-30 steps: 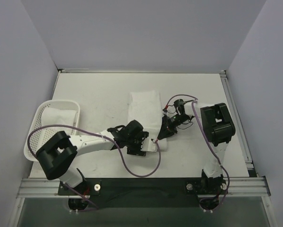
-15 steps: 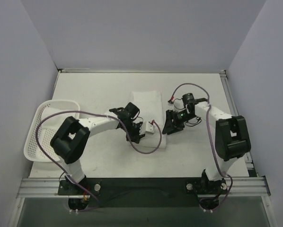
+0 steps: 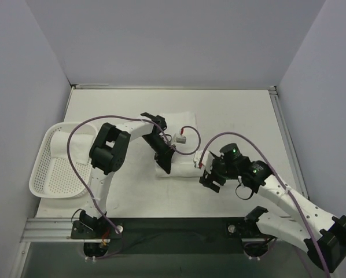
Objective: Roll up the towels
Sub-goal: Roll the towel
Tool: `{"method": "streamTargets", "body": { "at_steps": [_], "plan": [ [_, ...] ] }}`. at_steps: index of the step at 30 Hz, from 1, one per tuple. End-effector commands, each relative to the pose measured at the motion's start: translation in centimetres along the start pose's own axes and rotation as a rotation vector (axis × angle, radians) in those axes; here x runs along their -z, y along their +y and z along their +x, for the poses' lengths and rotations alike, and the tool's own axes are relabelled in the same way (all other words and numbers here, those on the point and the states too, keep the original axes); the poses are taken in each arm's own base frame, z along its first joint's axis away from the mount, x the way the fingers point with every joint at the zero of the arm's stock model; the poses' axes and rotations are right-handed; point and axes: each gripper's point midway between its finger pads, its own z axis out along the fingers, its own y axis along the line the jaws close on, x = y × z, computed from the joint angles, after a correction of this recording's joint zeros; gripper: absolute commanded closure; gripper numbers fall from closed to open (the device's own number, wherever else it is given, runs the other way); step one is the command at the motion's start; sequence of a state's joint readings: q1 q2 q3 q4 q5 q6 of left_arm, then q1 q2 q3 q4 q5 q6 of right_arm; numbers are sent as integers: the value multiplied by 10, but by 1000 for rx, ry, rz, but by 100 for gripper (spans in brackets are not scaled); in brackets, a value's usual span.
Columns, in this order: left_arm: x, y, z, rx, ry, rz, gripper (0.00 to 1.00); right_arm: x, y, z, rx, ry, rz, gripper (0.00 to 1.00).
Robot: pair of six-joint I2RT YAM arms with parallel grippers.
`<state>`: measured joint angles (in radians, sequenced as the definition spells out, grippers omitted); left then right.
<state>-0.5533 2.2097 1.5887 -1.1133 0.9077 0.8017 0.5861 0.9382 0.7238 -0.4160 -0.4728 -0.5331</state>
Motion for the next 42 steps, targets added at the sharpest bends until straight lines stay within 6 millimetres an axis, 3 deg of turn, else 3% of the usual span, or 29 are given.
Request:
{"method": "streamTargets", "body": {
  "at_steps": [1, 4, 5, 13, 17, 19, 20, 21, 22, 23, 24, 26, 27, 29, 36, 42],
  "plan": [
    [-14, -3, 46, 217, 158, 94, 100, -18, -8, 3, 253, 33, 119, 34],
    [-14, 4, 46, 253, 171, 97, 100, -38, 2, -9, 404, 39, 132, 35],
    [-15, 5, 49, 269, 180, 103, 100, -44, 0, -18, 434, 22, 151, 35],
    [-14, 12, 51, 294, 197, 104, 100, -83, -11, -27, 576, 41, 207, 34],
    [-13, 15, 47, 300, 179, 106, 100, -101, 0, -6, 546, 81, 99, 39],
    [-11, 16, 44, 309, 158, 110, 100, -107, 14, -1, 507, 69, -2, 52],
    [-10, 16, 43, 313, 149, 113, 100, -108, 15, 16, 452, 121, -50, 57],
    [-8, 17, 42, 316, 132, 114, 100, -109, 13, 9, 416, 109, -70, 65],
    [-5, 16, 38, 317, 106, 118, 100, -106, 26, 22, 345, 149, -158, 69],
    [-4, 15, 39, 326, 94, 121, 100, -107, 21, 32, 302, 205, -169, 77],
    [-3, 18, 36, 314, 70, 109, 95, -106, 17, 18, 275, 188, -185, 88],
    [3, 19, 32, 308, 21, 94, 90, -98, 25, 26, 125, 239, -286, 100],
    [4, 18, 30, 315, 10, 86, 86, -97, 21, 12, 96, 226, -297, 100],
    [12, 18, 25, 310, -29, 71, 83, -90, 37, 22, -4, 293, -398, 100],
    [32, 27, 32, 447, -147, 107, 69, -79, 49, 22, -202, 303, -505, 100],
    [55, 27, 29, 467, -250, 110, 67, -73, 43, 21, -359, 366, -613, 100]
  ]
}}
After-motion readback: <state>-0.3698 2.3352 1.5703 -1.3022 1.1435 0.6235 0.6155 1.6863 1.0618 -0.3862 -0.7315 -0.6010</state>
